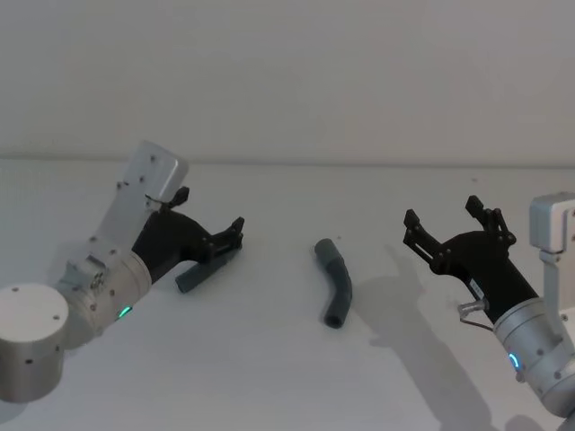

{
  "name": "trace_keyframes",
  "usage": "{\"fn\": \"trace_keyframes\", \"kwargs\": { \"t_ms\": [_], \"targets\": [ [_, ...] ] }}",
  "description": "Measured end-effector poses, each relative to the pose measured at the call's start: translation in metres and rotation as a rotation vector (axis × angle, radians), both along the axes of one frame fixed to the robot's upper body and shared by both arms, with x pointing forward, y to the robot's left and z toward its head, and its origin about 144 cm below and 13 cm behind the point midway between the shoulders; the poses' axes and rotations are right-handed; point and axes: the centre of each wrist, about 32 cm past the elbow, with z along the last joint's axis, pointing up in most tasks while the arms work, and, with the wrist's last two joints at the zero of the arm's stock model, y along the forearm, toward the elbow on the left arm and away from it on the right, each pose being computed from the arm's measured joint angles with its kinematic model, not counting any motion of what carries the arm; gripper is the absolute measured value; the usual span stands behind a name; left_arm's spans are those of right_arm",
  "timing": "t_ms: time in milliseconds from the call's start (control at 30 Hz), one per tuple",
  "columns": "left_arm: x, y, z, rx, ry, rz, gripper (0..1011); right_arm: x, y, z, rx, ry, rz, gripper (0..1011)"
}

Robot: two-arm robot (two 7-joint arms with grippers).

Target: Use both hands to pick up one end of the pipe from the table, align the ends, and insert them.

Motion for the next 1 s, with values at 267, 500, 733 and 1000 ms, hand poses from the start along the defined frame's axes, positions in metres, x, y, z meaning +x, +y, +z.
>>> {"fn": "trace_keyframes", "kwargs": {
  "t_ms": [267, 500, 733, 1000],
  "targets": [
    [0.000, 0.009, 0.011, 0.045, 0.093, -0.033, 1001, 0.000, 0.000, 0.000, 0.000, 0.000, 0.000, 1000],
    [0.004, 0.016, 0.017, 0.072, 0.141, -0.060, 1001, 0.000, 0.000, 0.000, 0.000, 0.000, 0.000, 1000],
    [0.008, 0.018, 0.017, 0.083, 0.169, -0.082, 1001, 0.000, 0.000, 0.000, 0.000, 0.000, 0.000, 1000],
    [0.013, 0.019, 0.014, 0.090, 0.207, -0.101, 1001, 0.000, 0.000, 0.000, 0.000, 0.000, 0.000, 1000]
  ]
}}
